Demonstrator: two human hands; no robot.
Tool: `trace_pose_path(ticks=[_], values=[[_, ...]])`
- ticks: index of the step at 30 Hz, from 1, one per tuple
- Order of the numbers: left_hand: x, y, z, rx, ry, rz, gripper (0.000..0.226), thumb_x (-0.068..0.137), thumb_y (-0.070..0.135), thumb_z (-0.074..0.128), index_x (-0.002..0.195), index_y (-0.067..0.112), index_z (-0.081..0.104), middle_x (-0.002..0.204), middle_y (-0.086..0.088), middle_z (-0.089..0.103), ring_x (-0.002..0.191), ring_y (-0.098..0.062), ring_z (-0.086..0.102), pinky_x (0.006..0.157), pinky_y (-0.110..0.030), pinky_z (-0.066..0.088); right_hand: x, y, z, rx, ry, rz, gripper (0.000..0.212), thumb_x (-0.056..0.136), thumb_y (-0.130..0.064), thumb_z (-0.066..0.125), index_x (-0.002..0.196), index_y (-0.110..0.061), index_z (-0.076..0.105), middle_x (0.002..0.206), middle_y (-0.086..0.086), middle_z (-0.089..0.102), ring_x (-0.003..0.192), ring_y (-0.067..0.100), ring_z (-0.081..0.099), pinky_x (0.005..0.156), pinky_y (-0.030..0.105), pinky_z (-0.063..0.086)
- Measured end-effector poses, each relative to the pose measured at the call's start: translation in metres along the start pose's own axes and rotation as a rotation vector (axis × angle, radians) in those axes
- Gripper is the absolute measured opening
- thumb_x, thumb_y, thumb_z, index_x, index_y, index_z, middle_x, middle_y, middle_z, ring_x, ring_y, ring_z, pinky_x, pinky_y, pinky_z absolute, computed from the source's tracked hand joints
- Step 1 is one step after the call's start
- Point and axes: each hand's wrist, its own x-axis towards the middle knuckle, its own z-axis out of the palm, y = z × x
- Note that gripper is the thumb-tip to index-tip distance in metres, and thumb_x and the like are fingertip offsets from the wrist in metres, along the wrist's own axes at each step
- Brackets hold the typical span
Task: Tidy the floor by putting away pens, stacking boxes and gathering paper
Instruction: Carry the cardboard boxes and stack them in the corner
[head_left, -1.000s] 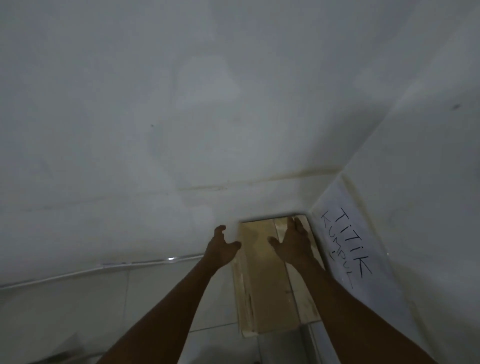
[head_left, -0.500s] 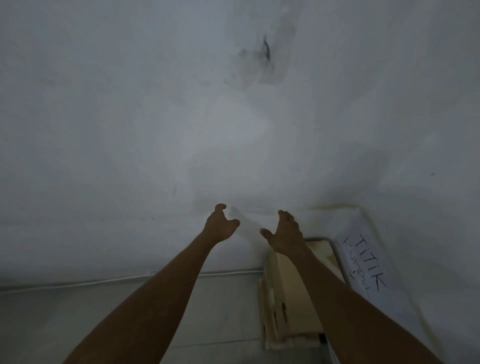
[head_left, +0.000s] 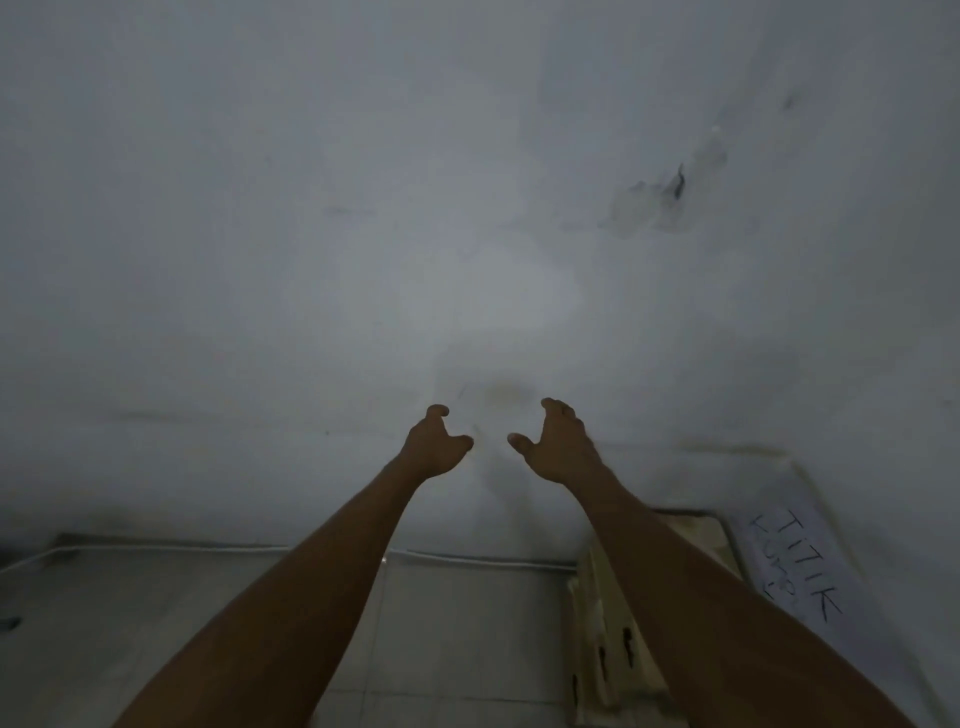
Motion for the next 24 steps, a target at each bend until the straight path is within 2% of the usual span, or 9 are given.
trace_pose_path(ticks=[15,24], values=[[-0.064,-0.121,-0.081,-0.044,0.139,-0.2,0.068,0.09,0.026,0.061,0.145,0.009,0.025,0.144,-0.021,0.041,0.132,-0.033,0.042,0.103,-0.035,0.037,-0.032,-0.09,0.09,-0.017,-0.193,-0.18,0.083,0.088,-0.046,0.059,0.148,-0.004,0.018,0.152,0.018,0.023,0.137,0.035,0.03,0.109,0.047,0.034],[-0.102,-0.242,-0.164,-0.071,0.173,-0.283,0.067,0.09,0.026,0.06,0.145,0.008,0.026,0.14,-0.023,0.044,0.128,-0.033,0.046,0.101,-0.034,0.039,-0.069,-0.18,0.186,-0.022,-0.28,-0.189,0.083,0.089,-0.046,0.058,0.148,-0.005,0.018,0.152,0.018,0.025,0.138,0.034,0.03,0.11,0.046,0.032]])
